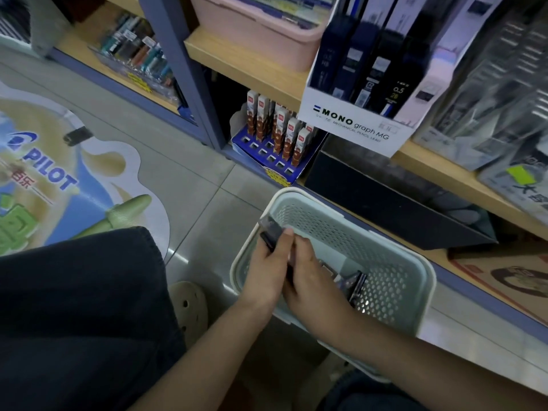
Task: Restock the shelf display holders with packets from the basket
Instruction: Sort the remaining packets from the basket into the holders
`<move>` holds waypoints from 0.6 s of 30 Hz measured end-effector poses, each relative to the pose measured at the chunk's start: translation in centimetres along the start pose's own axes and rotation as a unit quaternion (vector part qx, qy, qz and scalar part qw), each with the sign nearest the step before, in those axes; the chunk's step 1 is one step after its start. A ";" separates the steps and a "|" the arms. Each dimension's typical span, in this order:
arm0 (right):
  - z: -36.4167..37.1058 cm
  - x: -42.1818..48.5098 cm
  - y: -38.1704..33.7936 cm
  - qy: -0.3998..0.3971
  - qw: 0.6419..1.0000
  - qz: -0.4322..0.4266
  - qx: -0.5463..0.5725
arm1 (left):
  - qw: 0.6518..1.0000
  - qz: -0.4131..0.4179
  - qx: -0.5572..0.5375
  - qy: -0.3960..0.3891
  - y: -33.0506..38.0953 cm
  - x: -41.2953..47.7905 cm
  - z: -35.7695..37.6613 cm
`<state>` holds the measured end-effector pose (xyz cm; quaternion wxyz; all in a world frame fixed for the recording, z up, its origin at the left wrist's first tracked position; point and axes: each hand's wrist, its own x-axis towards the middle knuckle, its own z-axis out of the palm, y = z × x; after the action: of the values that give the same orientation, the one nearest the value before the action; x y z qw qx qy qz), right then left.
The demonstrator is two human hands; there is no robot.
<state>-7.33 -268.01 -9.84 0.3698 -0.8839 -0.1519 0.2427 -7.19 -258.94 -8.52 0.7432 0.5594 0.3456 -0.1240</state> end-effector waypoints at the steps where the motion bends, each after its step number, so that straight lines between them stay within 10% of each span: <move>1: -0.1 -0.5 -0.3 0.002 0.999 -0.028 -0.027 | 1.000 -0.019 -0.020 0.000 0.1 0.0 -0.3; 8: -2.5 -0.2 2.2 -0.003 0.979 -0.156 -0.131 | 0.997 -0.027 -0.070 0.036 0.7 0.7 -3.3; 18: 5.9 3.8 16.5 -0.180 0.963 0.199 -0.036 | 0.986 0.033 0.108 0.121 0.5 3.7 -7.9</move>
<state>-5.90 -274.14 -26.61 0.2490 -0.8505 -0.0460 0.4611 -7.12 -250.81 -11.62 0.6347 0.6584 0.3989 -0.0674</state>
